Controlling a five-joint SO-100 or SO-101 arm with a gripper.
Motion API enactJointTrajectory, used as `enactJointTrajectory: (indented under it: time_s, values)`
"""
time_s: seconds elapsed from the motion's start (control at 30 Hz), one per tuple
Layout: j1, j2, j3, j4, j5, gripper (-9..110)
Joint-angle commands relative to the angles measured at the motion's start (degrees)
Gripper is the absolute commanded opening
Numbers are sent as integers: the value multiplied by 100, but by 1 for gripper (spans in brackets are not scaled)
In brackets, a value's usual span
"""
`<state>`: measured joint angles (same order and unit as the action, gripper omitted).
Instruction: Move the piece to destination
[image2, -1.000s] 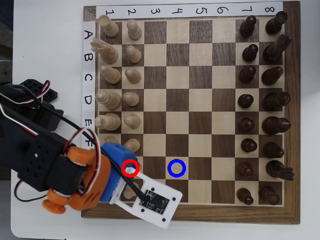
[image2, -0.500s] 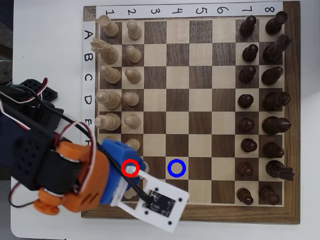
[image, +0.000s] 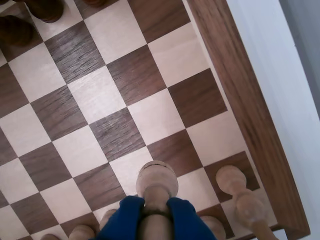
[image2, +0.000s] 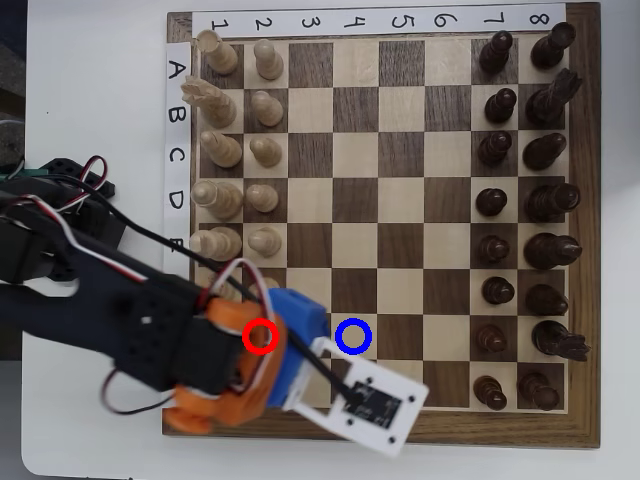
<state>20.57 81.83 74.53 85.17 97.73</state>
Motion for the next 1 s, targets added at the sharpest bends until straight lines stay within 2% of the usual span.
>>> enactJointTrajectory:
  time_s: [0.0,0.37,0.97]
  values:
    - [-193,-387,-888,-1002,378,0]
    - [-79,-747,-378,-2039,404,0]
    - [105,-729,431,-1767,316,0]
